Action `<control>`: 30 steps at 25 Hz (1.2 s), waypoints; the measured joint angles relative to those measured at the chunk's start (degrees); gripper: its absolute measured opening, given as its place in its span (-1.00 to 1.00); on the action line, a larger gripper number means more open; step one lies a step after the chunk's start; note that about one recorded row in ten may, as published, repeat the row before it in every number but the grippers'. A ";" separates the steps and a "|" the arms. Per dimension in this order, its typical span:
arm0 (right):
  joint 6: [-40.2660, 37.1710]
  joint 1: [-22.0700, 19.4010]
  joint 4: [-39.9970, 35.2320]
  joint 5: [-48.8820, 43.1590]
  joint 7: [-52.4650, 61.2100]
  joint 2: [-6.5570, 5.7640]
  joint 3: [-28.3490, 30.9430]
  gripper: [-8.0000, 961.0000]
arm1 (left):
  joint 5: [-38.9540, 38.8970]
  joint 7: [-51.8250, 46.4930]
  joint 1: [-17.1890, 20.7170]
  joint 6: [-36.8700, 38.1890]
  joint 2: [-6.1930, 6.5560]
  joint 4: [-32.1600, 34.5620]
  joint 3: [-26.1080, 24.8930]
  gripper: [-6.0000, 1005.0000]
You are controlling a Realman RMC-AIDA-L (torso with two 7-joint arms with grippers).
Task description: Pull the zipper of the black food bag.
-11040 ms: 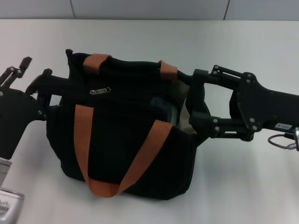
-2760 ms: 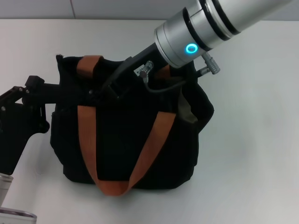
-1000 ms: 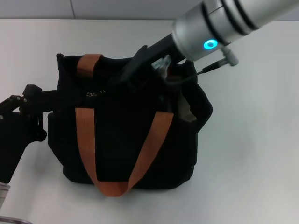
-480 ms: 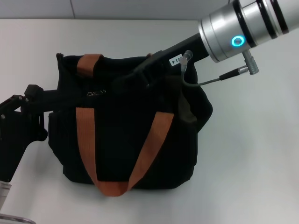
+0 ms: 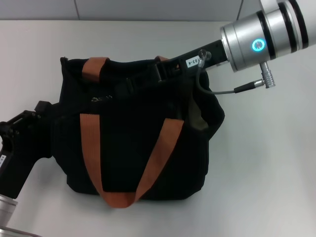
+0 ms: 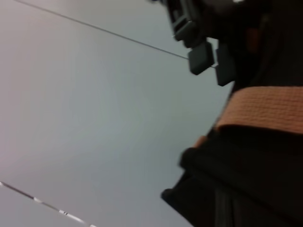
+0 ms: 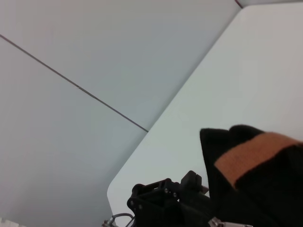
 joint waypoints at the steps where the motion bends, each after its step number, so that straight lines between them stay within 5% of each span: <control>1: 0.35 0.41 1.76 0.05 -0.06 0.01 0.03 -0.41 | -0.03 1.35 0.04 -0.55 0.00 -0.22 0.13 -0.96; 16: 8.39 3.93 14.23 4.98 -0.74 0.36 -0.71 -0.02 | -0.56 1.52 -0.47 0.91 0.00 -0.67 -0.85 -0.96; 30: 9.88 5.67 17.53 5.14 0.42 0.47 -4.04 0.04 | -0.34 1.16 -0.93 1.18 0.00 -1.25 -0.85 -0.96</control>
